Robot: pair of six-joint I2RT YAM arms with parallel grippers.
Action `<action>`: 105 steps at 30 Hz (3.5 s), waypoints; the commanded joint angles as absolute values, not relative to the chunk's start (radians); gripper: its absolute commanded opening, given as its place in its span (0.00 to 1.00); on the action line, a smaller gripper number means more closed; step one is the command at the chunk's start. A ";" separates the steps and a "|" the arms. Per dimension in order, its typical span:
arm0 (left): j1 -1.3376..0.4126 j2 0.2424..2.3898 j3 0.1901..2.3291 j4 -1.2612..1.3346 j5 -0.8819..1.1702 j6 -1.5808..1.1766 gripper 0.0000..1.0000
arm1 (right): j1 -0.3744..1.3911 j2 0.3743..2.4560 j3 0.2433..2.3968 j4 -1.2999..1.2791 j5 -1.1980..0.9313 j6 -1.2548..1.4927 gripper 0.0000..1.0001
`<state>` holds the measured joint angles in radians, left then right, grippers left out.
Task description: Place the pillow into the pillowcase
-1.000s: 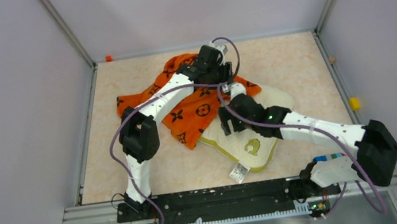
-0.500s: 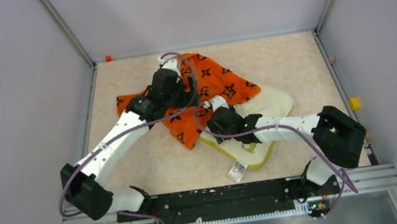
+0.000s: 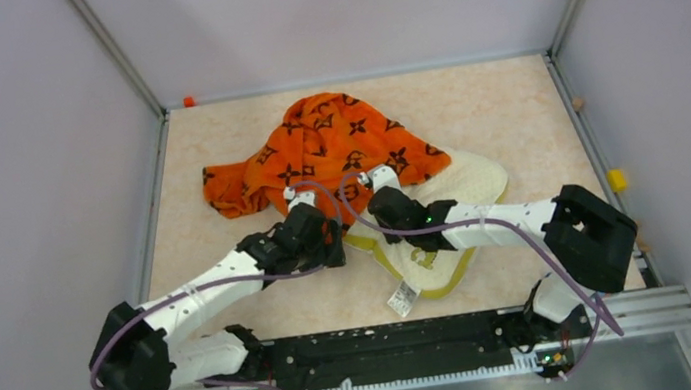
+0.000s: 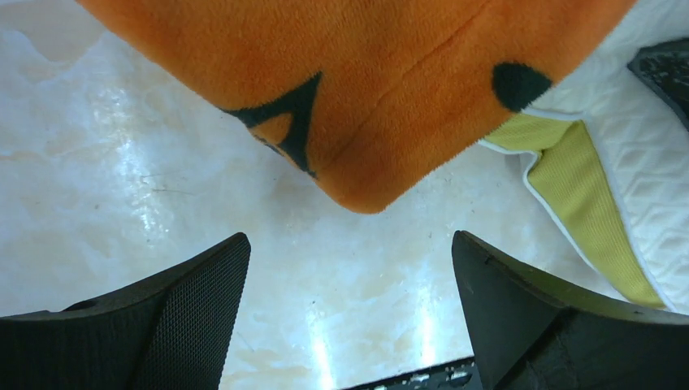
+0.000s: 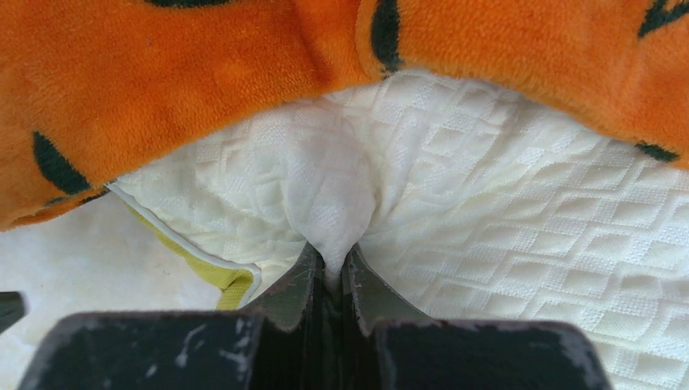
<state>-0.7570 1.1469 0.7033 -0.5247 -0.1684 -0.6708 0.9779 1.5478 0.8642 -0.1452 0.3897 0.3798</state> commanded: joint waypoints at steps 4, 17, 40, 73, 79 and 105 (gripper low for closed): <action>-0.782 1.236 0.612 -0.232 -0.308 -0.802 0.99 | 0.990 1.553 0.874 -0.103 0.273 0.434 0.00; -0.932 1.282 1.006 -0.421 -0.425 -0.597 0.00 | 0.990 1.495 1.081 -0.297 0.277 0.419 0.00; -0.952 1.421 1.646 -0.357 0.116 -0.387 0.00 | 0.779 1.262 1.133 -0.190 -0.285 0.849 0.00; -0.703 1.615 1.597 -0.309 0.100 -0.385 0.91 | 0.589 0.989 1.265 -0.822 0.433 0.562 0.77; -0.675 1.586 1.514 -0.292 0.047 -0.334 0.96 | 0.501 0.997 1.254 -0.819 0.401 0.529 0.77; -0.710 1.849 1.629 -0.491 -0.132 -0.211 0.00 | 0.502 1.302 0.745 -0.253 0.029 0.668 0.08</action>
